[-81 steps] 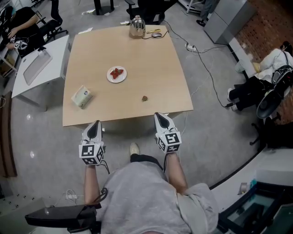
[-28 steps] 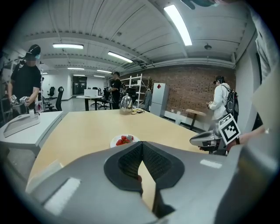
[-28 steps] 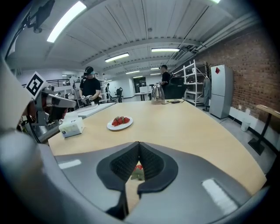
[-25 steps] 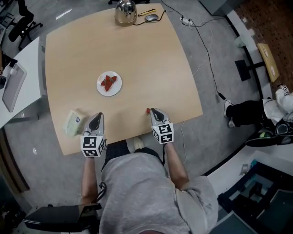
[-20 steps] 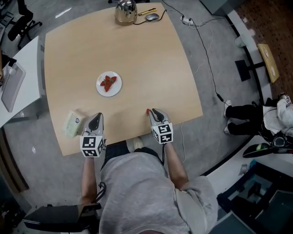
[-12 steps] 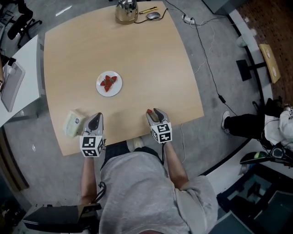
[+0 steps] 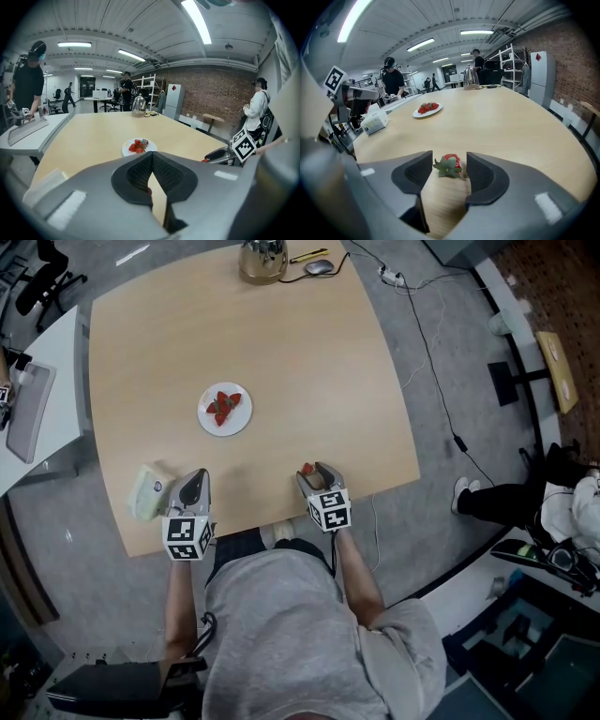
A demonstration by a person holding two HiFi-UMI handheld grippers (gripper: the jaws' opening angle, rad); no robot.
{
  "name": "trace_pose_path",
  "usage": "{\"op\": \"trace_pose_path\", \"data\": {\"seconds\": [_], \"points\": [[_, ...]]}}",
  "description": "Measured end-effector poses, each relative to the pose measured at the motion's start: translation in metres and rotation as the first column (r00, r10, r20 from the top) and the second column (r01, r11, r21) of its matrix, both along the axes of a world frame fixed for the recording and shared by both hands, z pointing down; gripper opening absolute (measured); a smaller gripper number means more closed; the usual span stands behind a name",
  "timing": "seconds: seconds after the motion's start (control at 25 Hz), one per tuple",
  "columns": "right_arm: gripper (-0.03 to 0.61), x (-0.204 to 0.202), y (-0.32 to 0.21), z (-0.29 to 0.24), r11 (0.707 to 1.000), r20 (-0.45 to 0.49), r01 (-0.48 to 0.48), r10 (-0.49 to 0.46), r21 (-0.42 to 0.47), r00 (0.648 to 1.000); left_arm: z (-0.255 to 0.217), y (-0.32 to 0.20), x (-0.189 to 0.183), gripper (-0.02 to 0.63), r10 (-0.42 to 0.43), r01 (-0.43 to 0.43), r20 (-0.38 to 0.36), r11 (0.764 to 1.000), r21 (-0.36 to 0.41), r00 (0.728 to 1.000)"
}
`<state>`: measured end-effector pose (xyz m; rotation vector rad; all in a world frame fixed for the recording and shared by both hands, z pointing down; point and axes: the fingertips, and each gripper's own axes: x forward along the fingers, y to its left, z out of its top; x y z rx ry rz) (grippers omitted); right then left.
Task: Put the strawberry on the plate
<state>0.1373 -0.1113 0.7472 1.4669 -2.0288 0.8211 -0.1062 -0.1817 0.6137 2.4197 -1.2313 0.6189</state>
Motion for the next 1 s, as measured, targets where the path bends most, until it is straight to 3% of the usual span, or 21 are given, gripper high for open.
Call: {"op": "trace_pose_path", "data": {"seconds": [0.44,1.0], "points": [[0.16,0.0052,-0.0028,0.0016,1.0,-0.024,-0.003,0.003,-0.003,1.0,0.0021,-0.0007,0.0028,0.02,-0.001,0.001,-0.002,1.0,-0.001,1.0],[0.141,0.0031,-0.0073,-0.0006,1.0,-0.019,0.002,-0.002,0.003,1.0,0.0002,0.0034,-0.0033,0.02,-0.02,0.02,-0.002,1.0,0.001,1.0]]}}
